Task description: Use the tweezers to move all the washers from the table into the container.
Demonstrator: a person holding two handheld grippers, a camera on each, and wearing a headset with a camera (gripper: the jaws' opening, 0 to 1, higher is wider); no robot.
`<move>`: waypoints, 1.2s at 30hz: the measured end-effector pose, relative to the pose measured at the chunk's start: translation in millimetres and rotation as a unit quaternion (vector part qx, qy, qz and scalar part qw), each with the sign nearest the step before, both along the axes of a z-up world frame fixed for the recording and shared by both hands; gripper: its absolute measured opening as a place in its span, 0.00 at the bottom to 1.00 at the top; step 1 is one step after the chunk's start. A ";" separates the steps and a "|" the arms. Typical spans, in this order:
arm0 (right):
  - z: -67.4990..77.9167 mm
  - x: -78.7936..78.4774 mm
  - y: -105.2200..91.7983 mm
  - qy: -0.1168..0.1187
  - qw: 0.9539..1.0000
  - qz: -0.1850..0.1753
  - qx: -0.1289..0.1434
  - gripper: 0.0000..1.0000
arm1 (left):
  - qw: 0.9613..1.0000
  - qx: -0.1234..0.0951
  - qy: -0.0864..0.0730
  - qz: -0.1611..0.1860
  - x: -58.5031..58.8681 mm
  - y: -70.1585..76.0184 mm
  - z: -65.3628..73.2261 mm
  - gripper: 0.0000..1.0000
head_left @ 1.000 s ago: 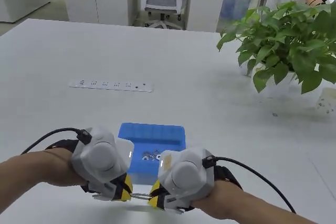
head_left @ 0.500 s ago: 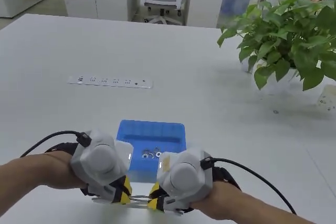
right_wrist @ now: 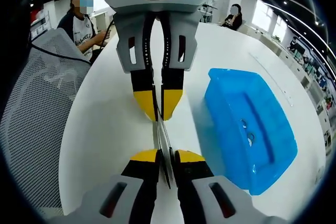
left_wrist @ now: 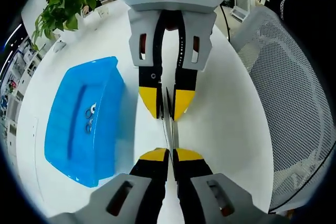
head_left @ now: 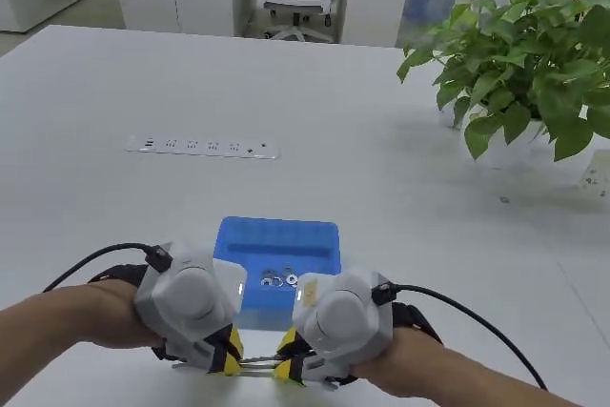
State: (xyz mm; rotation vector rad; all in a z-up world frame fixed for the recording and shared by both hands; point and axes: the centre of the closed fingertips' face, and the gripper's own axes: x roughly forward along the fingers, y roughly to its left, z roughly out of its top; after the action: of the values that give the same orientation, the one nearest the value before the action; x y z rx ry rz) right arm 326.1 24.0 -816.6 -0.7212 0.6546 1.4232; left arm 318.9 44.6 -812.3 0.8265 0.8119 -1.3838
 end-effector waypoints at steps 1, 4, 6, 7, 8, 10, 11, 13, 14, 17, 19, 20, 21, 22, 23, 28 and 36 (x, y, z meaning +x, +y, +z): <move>0.1 0.0 0.0 0.001 1.000 -0.001 0.000 0.13 | 1.000 0.000 0.000 0.000 0.1 0.0 0.0 0.08; -0.2 -1.6 -0.4 0.008 1.000 0.001 -0.004 0.13 | 1.000 0.002 0.000 0.000 -0.1 -0.1 -1.0 0.08; 0.0 -0.7 -1.2 0.005 1.000 0.002 -0.010 0.14 | 1.000 0.004 0.002 0.001 -0.5 -0.1 -2.8 0.08; -0.2 -0.4 -0.8 0.005 1.000 0.001 -0.010 0.14 | 1.000 0.006 0.003 0.000 -0.7 -0.1 -3.8 0.08; -0.6 -0.7 -1.2 0.009 1.000 -0.001 -0.010 0.14 | 1.000 0.007 0.003 0.000 -1.1 -0.1 -4.4 0.08; -0.4 -0.3 -2.0 0.008 1.000 -0.003 -0.010 0.16 | 1.000 0.007 0.002 0.000 -1.6 -0.5 -4.3 0.08; 0.0 0.2 -2.2 0.008 1.000 -0.005 -0.009 0.16 | 1.000 0.006 0.002 0.001 -1.5 -1.0 -3.8 0.09; 3.5 2.2 -3.3 0.005 1.000 -0.012 -0.004 0.18 | 1.000 0.005 -0.003 0.008 0.9 -0.2 -2.8 0.11; 5.7 2.6 -3.6 0.004 1.000 -0.015 0.000 0.18 | 1.000 0.003 -0.005 0.015 2.7 0.5 -1.6 0.13; 14.4 6.2 -6.3 -0.004 1.000 -0.026 0.012 0.20 | 1.000 -0.001 -0.012 0.021 4.2 3.7 2.3 0.18; 19.3 8.6 -8.7 -0.007 0.999 -0.035 0.018 0.24 | 0.999 -0.002 -0.019 0.027 5.6 6.6 6.4 0.21; 23.2 9.1 -11.3 -0.007 0.999 -0.040 0.023 0.26 | 0.999 -0.007 -0.021 0.031 6.6 8.0 9.5 0.23; 24.5 9.0 -12.1 -0.007 0.999 -0.041 0.024 0.27 | 0.999 -0.013 -0.020 0.037 6.7 8.6 12.0 0.24; 28.1 9.5 -15.0 -0.008 0.999 -0.046 0.028 0.29 | 0.999 -0.018 -0.019 0.042 6.6 9.0 14.6 0.26; 30.3 10.1 -17.0 -0.008 0.998 -0.050 0.032 0.31 | 0.998 -0.028 -0.020 0.051 7.4 9.6 19.4 0.28; 44.4 17.9 -36.3 -0.014 0.994 -0.091 0.051 0.41 | 0.994 -0.066 -0.018 0.087 6.2 13.4 38.0 0.39; 69.5 34.5 -68.4 -0.030 0.981 -0.164 0.098 0.61 | 0.987 -0.104 -0.017 0.120 -3.7 25.0 58.9 0.58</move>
State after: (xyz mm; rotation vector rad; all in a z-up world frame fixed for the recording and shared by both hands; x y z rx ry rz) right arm 360.6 -44.4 -747.2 -0.4747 0.5481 1.1382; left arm 315.2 69.6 -753.4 0.5692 0.7031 -1.2131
